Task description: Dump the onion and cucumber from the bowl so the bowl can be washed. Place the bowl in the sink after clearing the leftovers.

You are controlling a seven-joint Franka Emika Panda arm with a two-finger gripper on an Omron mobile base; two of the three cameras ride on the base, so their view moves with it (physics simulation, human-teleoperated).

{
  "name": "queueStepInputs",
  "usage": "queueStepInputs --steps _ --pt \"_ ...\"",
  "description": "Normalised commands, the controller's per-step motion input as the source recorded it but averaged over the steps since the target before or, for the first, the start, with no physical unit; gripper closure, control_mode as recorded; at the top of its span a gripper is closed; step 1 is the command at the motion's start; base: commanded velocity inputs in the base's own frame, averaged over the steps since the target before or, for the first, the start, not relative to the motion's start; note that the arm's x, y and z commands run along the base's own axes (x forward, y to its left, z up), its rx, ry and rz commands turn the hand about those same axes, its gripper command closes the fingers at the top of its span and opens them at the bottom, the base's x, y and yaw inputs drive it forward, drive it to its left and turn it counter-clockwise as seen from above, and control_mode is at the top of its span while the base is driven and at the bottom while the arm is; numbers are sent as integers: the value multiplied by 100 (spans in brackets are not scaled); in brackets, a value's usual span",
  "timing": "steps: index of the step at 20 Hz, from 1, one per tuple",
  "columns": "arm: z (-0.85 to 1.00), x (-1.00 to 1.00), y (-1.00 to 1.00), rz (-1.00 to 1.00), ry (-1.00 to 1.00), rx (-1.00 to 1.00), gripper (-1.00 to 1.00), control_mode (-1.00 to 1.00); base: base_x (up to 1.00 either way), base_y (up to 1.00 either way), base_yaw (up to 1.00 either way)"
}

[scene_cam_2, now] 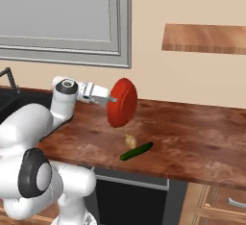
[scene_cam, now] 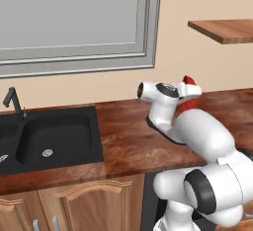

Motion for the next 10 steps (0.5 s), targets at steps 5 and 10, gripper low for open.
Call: queueStepInputs --steps 5,10 --pt "6 0 53 23 6 54 100 -100 0 0 0" --pt "0 0 64 20 8 61 100 -100 0 0 0"
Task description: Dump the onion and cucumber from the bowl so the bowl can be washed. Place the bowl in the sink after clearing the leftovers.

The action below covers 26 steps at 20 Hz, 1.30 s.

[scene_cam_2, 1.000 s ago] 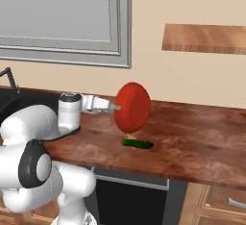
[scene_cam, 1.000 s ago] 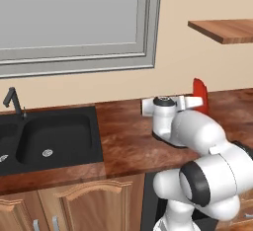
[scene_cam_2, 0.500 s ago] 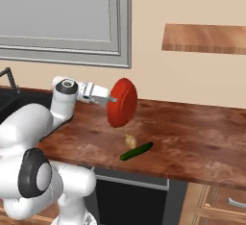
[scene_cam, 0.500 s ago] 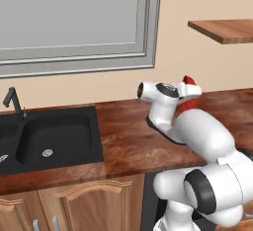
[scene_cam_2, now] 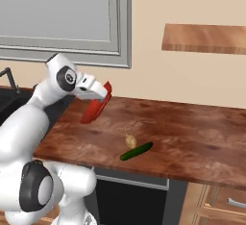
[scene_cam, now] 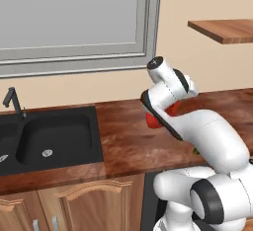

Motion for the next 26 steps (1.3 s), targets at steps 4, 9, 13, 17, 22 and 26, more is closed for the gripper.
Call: queueStepInputs --steps 4,9,13,17,22,26 --pt "0 0 80 21 2 57 100 -100 0 0 0" --pt "-33 -1 88 21 0 54 100 -100 0 0 0" --pt "-55 9 94 6 0 57 100 -100 0 0 0" --pt "-26 28 83 0 4 62 100 -100 0 0 0" --pt "-2 20 50 0 7 7 100 -100 0 0 0" --pt "-9 16 73 0 4 -1 100 -100 0 0 0"
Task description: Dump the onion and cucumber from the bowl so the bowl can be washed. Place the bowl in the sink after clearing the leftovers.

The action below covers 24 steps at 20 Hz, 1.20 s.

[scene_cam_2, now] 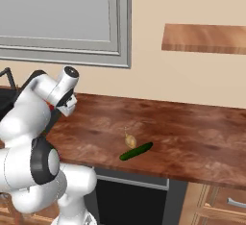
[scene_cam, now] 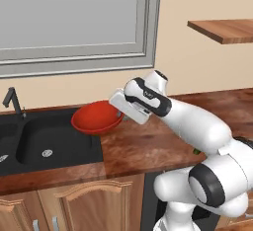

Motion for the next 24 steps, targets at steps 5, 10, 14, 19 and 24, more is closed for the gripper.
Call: queueStepInputs --steps 5,10,14,19,24 --pt "-13 18 88 -1 9 0 100 -100 0 0 0" --pt "-12 22 49 0 3 -6 100 -100 0 0 0" --pt "-38 29 65 0 3 -14 100 -100 0 0 0" --pt "-46 25 54 0 2 -6 100 -100 0 0 0" --pt "-29 28 25 0 0 -7 100 -100 0 0 0"
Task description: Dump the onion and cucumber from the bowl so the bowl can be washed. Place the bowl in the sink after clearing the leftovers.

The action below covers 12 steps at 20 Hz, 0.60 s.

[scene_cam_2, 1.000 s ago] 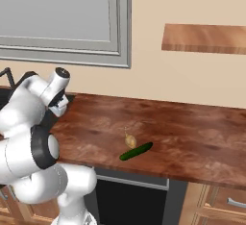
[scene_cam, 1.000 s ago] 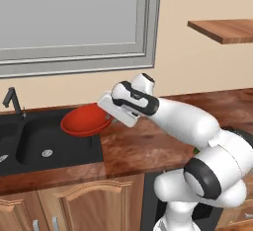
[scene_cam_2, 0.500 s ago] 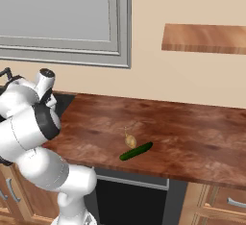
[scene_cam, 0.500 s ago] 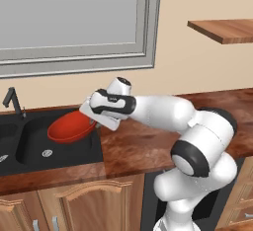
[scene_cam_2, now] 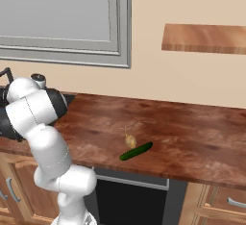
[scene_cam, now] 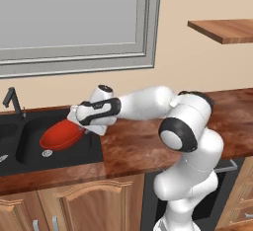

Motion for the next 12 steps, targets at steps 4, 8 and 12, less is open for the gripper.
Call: queueStepInputs --steps 4,8,12 --pt "-34 28 15 -1 1 -15 100 -100 0 0 0" --pt "-28 41 30 -2 0 -11 100 -100 0 0 0" --pt "-24 41 47 -4 0 -3 100 -100 0 0 0"
